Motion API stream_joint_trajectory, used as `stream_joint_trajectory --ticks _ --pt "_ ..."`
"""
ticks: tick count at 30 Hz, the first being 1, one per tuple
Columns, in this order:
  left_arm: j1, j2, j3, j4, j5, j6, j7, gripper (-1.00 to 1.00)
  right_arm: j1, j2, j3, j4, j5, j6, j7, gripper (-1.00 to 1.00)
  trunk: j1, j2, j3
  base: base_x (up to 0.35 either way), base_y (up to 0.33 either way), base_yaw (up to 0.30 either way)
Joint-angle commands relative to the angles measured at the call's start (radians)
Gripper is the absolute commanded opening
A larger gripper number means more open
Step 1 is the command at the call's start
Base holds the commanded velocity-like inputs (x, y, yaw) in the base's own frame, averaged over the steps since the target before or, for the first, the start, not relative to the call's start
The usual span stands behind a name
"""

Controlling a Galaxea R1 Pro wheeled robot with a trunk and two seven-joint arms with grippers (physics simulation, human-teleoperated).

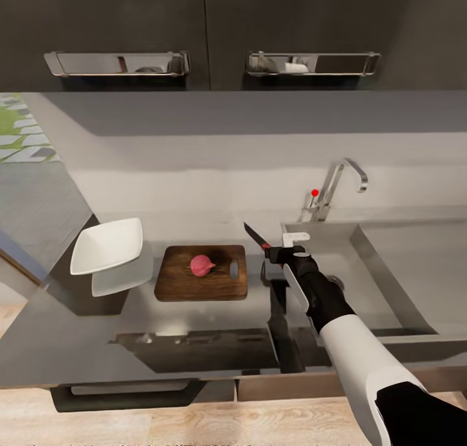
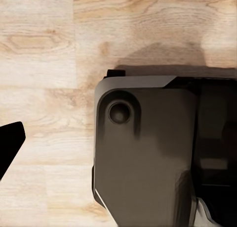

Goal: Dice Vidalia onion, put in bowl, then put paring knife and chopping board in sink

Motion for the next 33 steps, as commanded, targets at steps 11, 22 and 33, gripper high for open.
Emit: stream_joint_trajectory --ticks 11,22,33 --pt "-0.001 0.001 -0.010 0.004 0.010 -0.003 0.008 1.00 -0.001 -0.001 0.003 0.000 -0.011 0.003 -0.009 1.00 0.000 -0.002 -0.014 0.000 0.000 0.000" --pt "-0.001 0.001 -0.010 0.005 0.010 -0.003 0.008 1.00 -0.001 0.001 0.004 0.003 -0.011 0.003 -0.009 1.00 0.000 -0.002 -0.028 0.000 0.000 0.000" --pt "0.000 0.001 -0.010 0.005 0.010 -0.003 0.008 1.00 -0.001 0.001 0.004 0.003 -0.011 0.003 -0.009 1.00 0.000 -0.002 -0.041 0.000 0.000 0.000"
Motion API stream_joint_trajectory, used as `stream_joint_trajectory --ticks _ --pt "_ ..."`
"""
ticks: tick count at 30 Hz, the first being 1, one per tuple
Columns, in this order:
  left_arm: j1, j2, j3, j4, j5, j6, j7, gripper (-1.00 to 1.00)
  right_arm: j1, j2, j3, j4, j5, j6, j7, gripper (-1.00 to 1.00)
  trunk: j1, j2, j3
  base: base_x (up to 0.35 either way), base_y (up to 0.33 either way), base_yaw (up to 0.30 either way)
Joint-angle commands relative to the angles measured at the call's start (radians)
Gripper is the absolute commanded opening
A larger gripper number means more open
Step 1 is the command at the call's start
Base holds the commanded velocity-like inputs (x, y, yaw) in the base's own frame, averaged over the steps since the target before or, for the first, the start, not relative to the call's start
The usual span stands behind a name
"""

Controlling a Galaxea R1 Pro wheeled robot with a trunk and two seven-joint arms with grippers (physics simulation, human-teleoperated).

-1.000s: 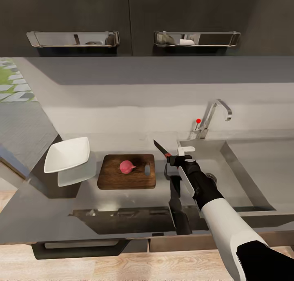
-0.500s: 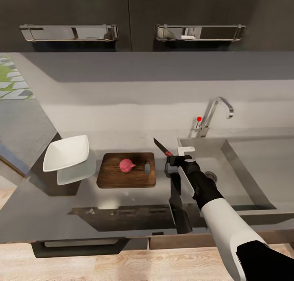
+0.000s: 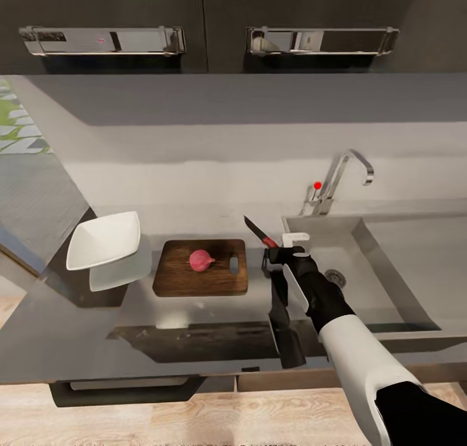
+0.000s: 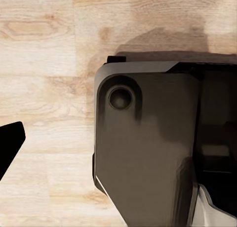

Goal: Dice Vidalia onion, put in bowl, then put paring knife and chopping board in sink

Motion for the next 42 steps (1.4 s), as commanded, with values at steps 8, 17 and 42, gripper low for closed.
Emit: stream_joint_trajectory --ticks 8,17,42 --pt "-0.001 0.001 -0.008 0.000 0.010 -0.003 0.008 1.00 -0.001 -0.001 0.003 -0.001 -0.010 0.004 -0.009 1.00 0.000 -0.002 -0.011 0.011 -0.022 0.000" --pt "-0.001 0.001 -0.008 0.000 0.010 -0.003 0.007 1.00 -0.001 -0.001 0.003 -0.001 -0.010 0.004 -0.009 1.00 0.000 -0.002 -0.022 0.011 -0.020 0.000" --pt "-0.001 0.001 -0.008 0.000 0.010 -0.003 0.007 1.00 -0.001 0.001 0.003 -0.001 -0.010 0.004 -0.009 -1.00 0.000 -0.002 -0.019 0.000 0.000 0.000"
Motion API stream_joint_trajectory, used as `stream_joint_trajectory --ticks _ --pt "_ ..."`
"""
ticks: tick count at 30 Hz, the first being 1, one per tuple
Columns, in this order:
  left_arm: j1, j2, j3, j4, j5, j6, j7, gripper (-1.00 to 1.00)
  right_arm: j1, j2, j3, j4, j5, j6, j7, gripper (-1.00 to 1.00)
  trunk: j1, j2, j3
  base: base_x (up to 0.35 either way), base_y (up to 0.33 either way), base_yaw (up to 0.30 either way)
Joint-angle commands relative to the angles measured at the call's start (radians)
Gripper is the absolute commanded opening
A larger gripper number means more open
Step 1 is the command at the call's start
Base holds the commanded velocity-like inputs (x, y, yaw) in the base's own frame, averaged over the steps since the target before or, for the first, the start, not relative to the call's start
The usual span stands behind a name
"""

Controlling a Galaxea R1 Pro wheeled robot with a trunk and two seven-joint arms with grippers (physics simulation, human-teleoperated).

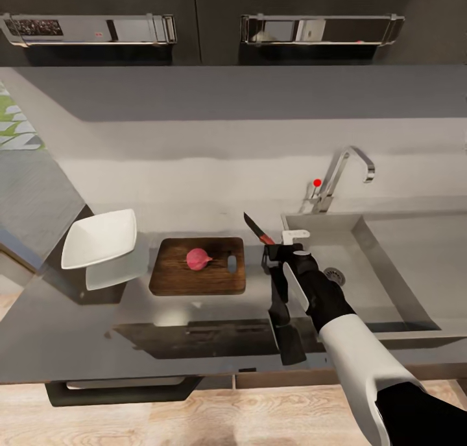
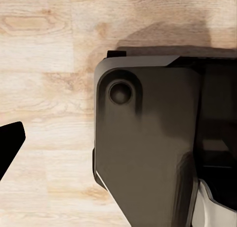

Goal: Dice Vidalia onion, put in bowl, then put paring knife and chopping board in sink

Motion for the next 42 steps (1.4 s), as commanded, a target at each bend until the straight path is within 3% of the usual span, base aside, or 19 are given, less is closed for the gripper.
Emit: stream_joint_trajectory --ticks 1,42 --pt "0.000 0.001 -0.008 -0.001 0.010 -0.003 0.008 1.00 0.000 -0.001 0.003 0.024 -0.008 0.009 -0.008 -1.00 0.001 -0.001 0.000 0.000 0.000 0.000" --pt "-0.001 0.001 -0.008 -0.001 0.010 -0.003 0.008 1.00 0.000 0.004 0.003 0.019 -0.006 0.009 -0.010 -1.00 0.001 -0.001 0.064 0.000 0.000 0.000"
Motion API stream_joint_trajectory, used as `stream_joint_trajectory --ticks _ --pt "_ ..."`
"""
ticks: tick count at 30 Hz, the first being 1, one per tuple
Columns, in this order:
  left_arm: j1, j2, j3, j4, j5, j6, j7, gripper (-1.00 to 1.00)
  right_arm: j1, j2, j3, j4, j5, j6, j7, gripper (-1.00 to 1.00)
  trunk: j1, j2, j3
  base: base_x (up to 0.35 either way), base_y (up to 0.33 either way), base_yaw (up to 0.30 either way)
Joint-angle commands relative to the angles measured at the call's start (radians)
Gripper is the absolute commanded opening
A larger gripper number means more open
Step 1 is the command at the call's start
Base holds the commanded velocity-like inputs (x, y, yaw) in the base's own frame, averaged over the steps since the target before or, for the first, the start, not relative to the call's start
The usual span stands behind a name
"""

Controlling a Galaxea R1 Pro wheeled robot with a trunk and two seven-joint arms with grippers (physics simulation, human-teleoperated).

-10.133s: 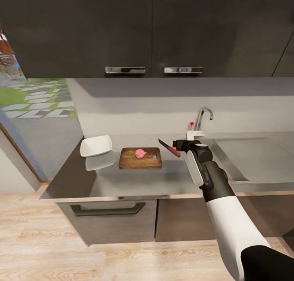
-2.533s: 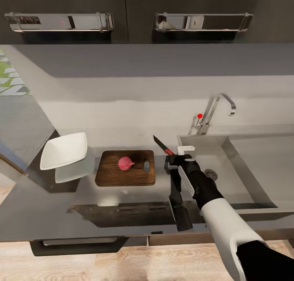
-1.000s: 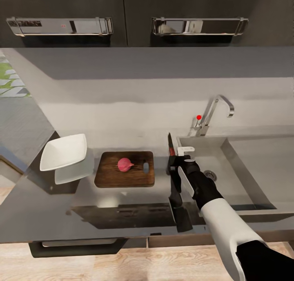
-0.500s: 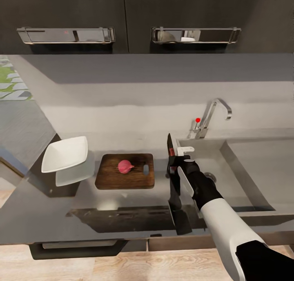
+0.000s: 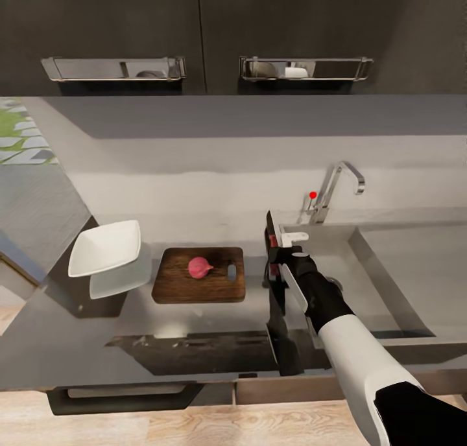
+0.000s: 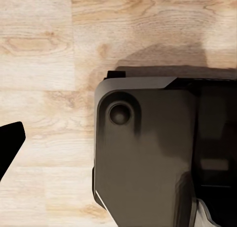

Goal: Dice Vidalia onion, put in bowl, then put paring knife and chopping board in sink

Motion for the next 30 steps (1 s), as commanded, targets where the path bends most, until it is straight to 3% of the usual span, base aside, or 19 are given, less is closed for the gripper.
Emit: stream_joint_trajectory --ticks 1,30 --pt "0.000 0.001 -0.008 0.000 0.010 -0.003 0.008 1.00 -0.001 0.000 0.003 -0.002 -0.010 0.004 -0.010 -1.00 0.001 -0.002 0.000 0.000 0.000 0.000" --pt "0.000 0.001 -0.010 0.000 0.010 -0.003 0.007 1.00 -0.001 0.002 0.003 -0.008 -0.008 0.006 -0.014 -1.00 0.001 -0.002 0.012 0.000 0.000 0.000"
